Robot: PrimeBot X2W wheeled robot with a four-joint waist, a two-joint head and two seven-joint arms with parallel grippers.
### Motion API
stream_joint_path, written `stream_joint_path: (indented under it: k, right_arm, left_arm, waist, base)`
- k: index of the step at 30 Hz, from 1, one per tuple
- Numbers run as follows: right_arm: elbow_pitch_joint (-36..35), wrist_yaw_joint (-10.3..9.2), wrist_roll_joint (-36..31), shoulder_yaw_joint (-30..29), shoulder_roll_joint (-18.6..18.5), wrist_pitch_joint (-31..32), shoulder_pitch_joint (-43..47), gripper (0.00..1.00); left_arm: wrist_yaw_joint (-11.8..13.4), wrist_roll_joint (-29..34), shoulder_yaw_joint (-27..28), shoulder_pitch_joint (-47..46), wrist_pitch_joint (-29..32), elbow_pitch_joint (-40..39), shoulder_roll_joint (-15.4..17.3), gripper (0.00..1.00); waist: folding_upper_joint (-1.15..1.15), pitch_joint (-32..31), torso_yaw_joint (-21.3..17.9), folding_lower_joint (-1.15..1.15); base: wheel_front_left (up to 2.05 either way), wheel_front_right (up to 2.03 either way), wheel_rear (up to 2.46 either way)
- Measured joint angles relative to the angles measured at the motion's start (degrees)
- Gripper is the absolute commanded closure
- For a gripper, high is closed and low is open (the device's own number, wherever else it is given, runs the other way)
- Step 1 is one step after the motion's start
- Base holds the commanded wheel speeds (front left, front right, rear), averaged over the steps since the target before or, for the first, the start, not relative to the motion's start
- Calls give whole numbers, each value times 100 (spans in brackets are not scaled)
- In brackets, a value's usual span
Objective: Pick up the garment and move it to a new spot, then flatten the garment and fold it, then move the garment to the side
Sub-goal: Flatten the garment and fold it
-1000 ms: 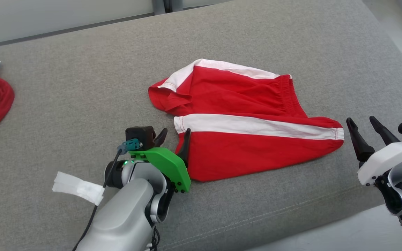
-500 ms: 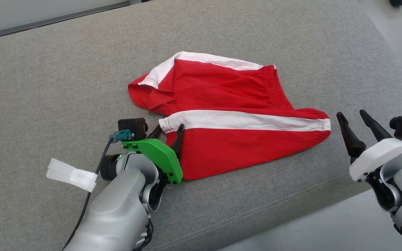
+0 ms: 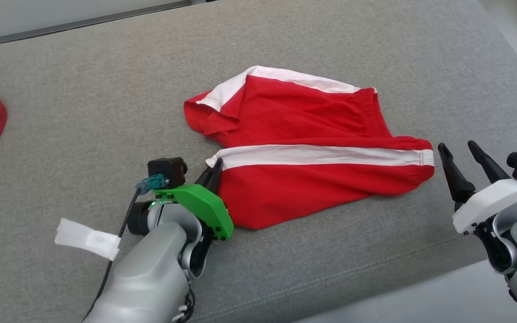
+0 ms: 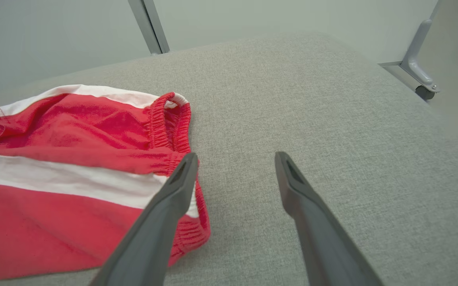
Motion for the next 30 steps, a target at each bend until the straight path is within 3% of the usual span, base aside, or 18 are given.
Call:
stream_joint_path:
  k: [6,13,19,22,30]
  right_arm:
    - [-93,0,-65,-37,23,0,43,0]
    - [-129,0,-86,121,60,0,24,0]
    - [-99,0,-87,226,114,0,-76,0]
    - [-104,0,-86,281,125,0,-130,0]
    - [-126,0,-276,257,114,0,-122,0]
  left_arm:
    - [358,74,175,377,-113,-436,376,100]
    - [832,121,249,876,-71,-1644,870,100]
    - [1165,88,205,1208,214,-2426,1058,99]
    - [1281,66,204,1271,223,-2565,1080,0]
    - [1374,107,167,1341,222,-2539,1152,0]
  waist:
    - [0,-80,348,0]
    - [0,-194,740,0]
    - [0,-286,888,0]
    - [0,-299,836,0]
    - [0,-375,675,0]
  base:
    - [0,0,0]
    - [0,0,0]
    - [0,0,0]
    - [0,0,0]
    - [0,0,0]
